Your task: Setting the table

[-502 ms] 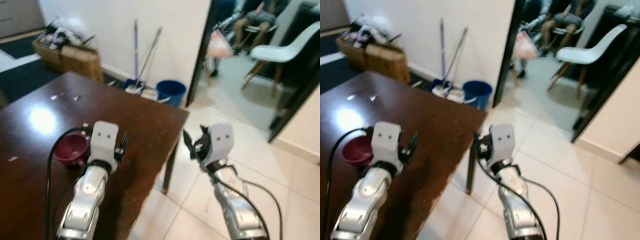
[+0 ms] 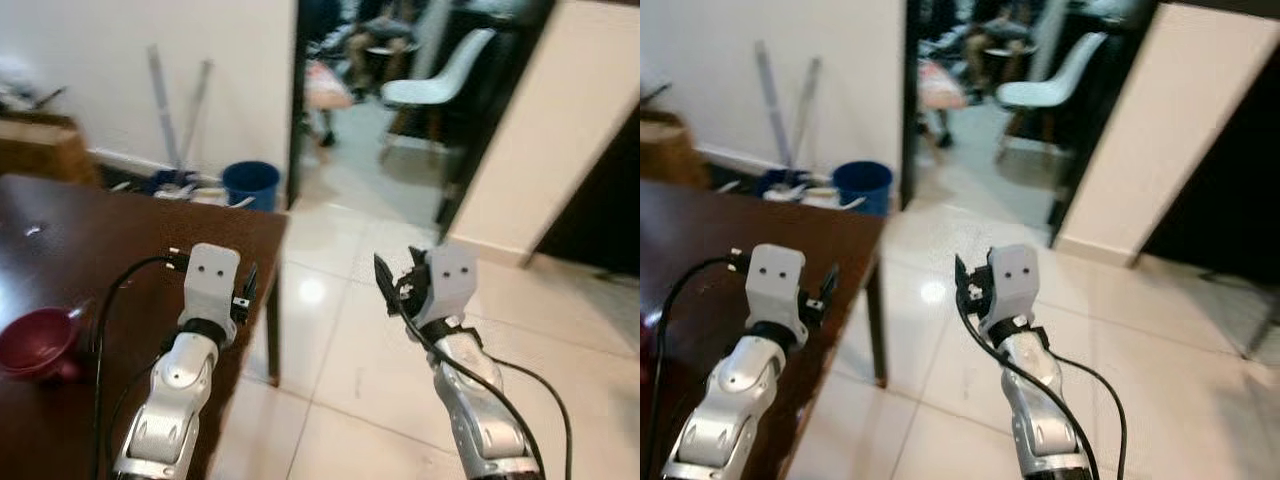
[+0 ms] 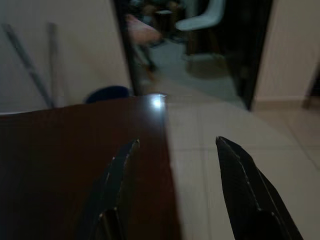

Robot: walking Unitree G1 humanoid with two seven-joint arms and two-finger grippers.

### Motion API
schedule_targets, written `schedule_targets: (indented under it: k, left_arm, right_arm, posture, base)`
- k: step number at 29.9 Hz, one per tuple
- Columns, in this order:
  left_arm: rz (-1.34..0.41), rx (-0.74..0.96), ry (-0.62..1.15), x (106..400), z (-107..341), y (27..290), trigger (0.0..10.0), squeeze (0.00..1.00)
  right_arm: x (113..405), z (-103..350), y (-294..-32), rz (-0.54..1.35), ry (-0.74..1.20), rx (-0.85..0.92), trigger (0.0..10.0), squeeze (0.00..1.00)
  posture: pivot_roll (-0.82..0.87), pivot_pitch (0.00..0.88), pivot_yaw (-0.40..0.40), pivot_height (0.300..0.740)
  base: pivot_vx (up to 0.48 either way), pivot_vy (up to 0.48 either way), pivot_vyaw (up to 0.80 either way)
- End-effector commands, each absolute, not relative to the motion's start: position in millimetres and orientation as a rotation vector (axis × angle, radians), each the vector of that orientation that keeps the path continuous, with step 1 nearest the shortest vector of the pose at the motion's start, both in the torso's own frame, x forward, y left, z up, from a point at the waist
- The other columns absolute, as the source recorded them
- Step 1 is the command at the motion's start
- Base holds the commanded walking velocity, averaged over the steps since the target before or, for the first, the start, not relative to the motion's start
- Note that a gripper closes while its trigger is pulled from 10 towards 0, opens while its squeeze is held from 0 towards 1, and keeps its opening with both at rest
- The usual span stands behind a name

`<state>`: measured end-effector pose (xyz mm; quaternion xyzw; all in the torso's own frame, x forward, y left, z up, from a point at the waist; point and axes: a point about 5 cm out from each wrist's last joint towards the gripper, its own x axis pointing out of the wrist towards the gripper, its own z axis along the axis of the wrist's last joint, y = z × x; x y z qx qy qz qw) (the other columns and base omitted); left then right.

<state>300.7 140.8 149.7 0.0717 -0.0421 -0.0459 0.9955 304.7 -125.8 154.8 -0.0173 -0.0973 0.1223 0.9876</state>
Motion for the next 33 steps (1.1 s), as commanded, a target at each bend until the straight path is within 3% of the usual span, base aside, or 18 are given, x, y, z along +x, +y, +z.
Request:
schedule_targets:
  k: [1, 33]
  left_arm:
    - [-0.091, 0.148, -0.062, 299.6, 144.0, 140.6, 10.0, 0.00]
    - [-0.090, 0.148, -0.034, 298.9, 136.7, 144.9, 10.0, 0.00]
  right_arm:
    - [304.1, 151.4, -125.6, 0.249, -0.176, -0.031, 10.0, 0.00]
    - [304.9, 147.5, -123.0, 0.261, -0.161, -0.033, 10.0, 0.00]
  posture:
    - [-0.05, 0.001, 0.038, 0.740]
    - [-0.05, 0.000, 0.040, 0.740]
  base:
    - [0.000, 0.000, -0.80]
    - [0.000, 0.000, -0.80]
